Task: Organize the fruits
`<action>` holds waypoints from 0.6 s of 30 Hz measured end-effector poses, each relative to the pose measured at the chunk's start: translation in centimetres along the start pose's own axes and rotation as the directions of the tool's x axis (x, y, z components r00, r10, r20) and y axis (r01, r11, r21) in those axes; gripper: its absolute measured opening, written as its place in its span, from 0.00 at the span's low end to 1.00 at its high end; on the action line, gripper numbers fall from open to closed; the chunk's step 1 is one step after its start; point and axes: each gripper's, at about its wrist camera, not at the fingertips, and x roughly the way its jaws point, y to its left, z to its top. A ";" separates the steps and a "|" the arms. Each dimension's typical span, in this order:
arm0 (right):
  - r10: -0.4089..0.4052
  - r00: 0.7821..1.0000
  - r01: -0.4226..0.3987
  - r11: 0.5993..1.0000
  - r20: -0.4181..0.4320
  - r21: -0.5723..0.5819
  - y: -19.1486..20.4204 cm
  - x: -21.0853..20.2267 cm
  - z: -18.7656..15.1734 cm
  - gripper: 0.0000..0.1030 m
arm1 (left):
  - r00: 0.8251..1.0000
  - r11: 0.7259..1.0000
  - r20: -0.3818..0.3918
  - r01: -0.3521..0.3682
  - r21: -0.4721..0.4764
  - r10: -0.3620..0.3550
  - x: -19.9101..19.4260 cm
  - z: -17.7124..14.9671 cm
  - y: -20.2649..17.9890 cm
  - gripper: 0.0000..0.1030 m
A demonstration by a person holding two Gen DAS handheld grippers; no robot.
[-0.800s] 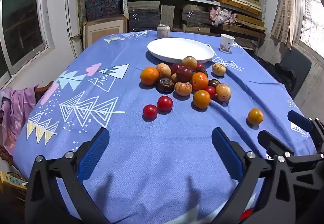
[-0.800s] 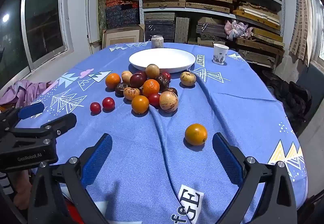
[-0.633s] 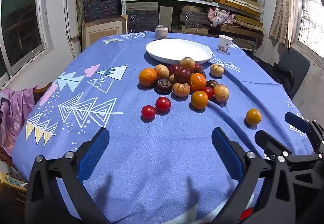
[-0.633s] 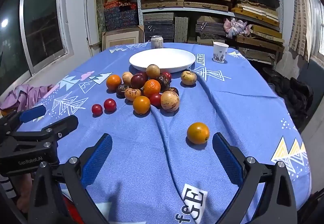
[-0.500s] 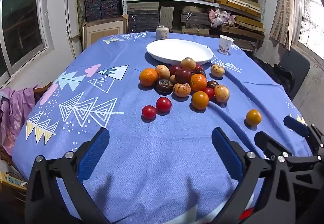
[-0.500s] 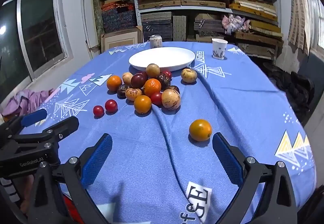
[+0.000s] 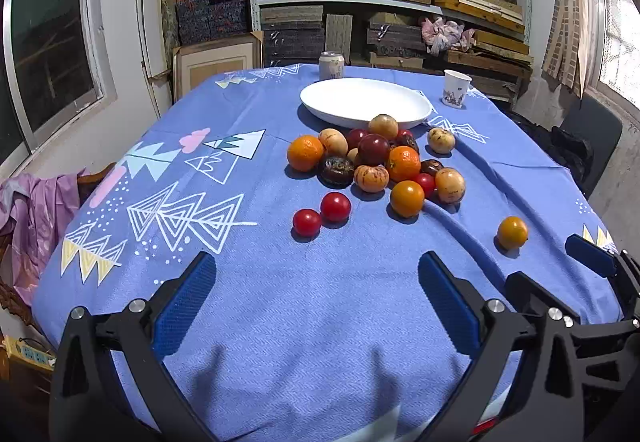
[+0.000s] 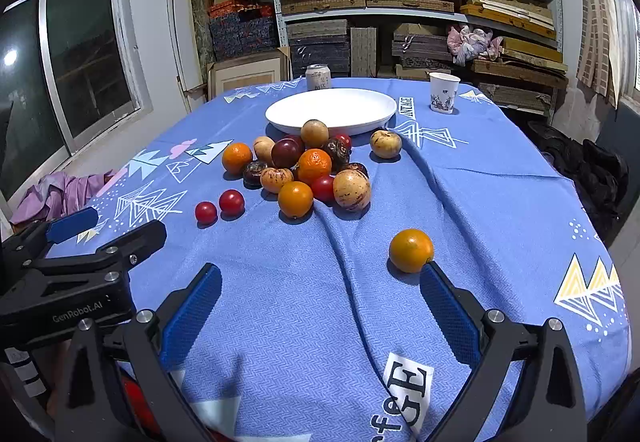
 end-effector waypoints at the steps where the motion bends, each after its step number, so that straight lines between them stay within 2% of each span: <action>1: 0.002 1.000 -0.002 1.000 -0.001 -0.002 0.0 0.0 0.0 0.97 | 1.000 1.000 -0.001 0.001 0.000 -0.001 0.0 0.0 0.0 0.96; 9: -0.001 1.000 0.002 1.000 0.017 -0.028 0.2 -0.4 0.1 0.97 | 1.000 1.000 -0.003 0.008 -0.006 -0.008 0.2 -0.1 -0.1 0.96; 18: -0.009 0.999 0.009 1.000 0.035 0.000 -0.2 -0.8 0.1 0.97 | 1.000 0.999 -0.015 0.006 -0.037 -0.007 0.4 -0.4 0.6 0.96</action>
